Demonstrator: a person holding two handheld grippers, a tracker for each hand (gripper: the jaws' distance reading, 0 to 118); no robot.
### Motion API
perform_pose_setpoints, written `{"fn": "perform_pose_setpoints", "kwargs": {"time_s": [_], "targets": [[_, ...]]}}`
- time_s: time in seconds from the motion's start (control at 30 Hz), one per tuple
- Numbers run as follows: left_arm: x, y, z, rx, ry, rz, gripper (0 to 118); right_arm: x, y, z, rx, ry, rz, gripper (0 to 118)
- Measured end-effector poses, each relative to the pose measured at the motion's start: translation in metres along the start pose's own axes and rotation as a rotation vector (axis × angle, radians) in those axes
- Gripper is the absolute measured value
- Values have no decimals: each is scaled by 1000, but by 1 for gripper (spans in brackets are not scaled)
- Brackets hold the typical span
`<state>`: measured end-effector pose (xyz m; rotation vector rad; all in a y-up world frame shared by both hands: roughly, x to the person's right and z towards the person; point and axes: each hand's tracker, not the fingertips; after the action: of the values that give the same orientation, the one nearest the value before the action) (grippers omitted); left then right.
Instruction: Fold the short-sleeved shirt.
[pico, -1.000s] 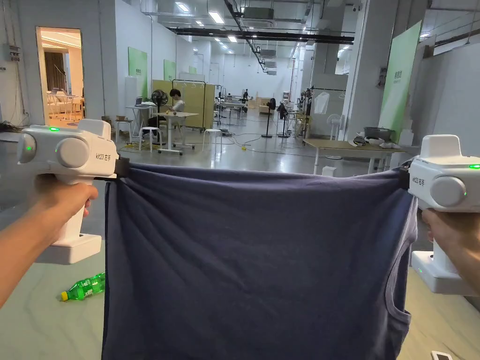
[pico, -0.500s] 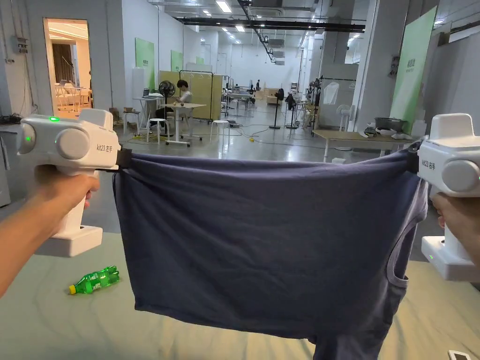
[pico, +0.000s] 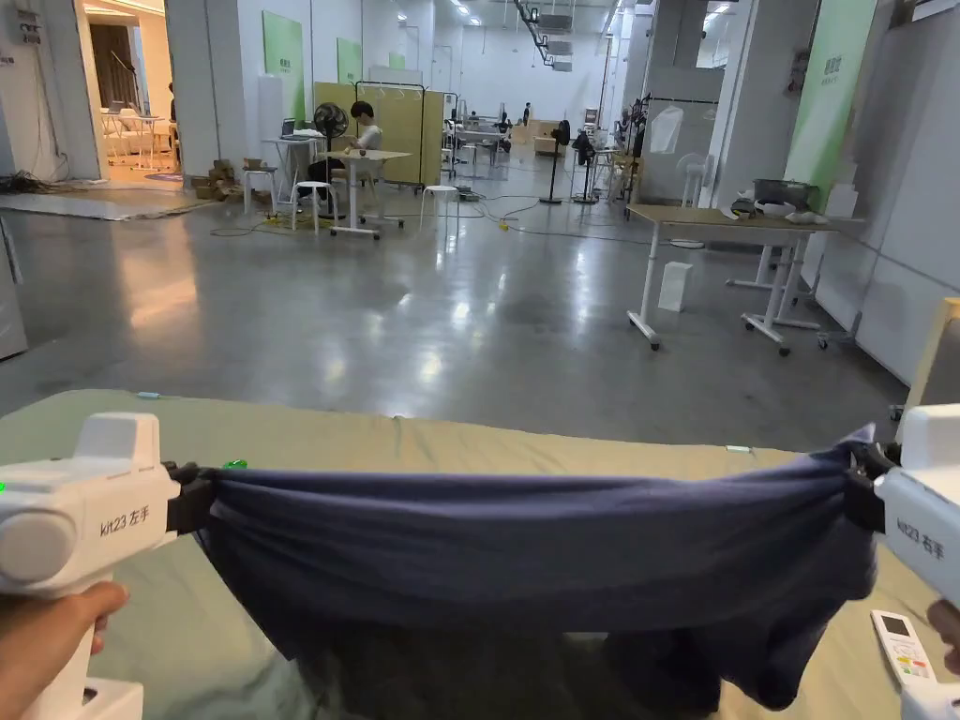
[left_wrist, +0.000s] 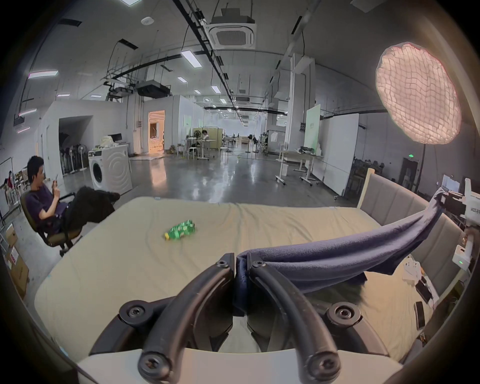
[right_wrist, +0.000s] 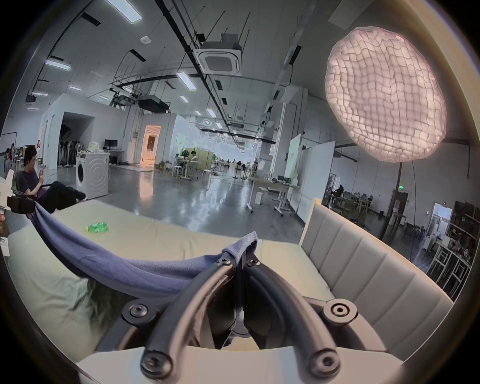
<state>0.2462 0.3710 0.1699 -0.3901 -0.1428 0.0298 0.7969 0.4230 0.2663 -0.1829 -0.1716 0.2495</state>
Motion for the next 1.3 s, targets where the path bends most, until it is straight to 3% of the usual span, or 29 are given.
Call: {"fn": "perform_pose_setpoints", "kwargs": {"time_s": [0.47,0.67,0.7,0.9,1.1,1.17,1.23,1.3], "targets": [[-11,-172,91,-310,-21,-26,8,-41,-152,137,-403,112,87,4],[-17,-234,81,-519,-12,-20,8,-58,-225,147,-635,175,86,4],[-14,-243,77,-553,-10,-26,8,-61,-237,148,-699,150,76,4],[-19,-274,53,-669,-6,-66,9,-72,-277,130,-782,186,140,4],[-13,-293,45,-688,-12,-148,9,-82,-291,125,-837,187,152,5],[-13,-296,46,-676,-20,-176,10,-84,-305,121,-846,185,147,12],[-14,-296,50,-663,-13,-174,16,-82,-305,122,-842,164,156,32],[-19,-289,55,-662,-24,-85,25,-77,-294,129,-809,142,145,58]]}}
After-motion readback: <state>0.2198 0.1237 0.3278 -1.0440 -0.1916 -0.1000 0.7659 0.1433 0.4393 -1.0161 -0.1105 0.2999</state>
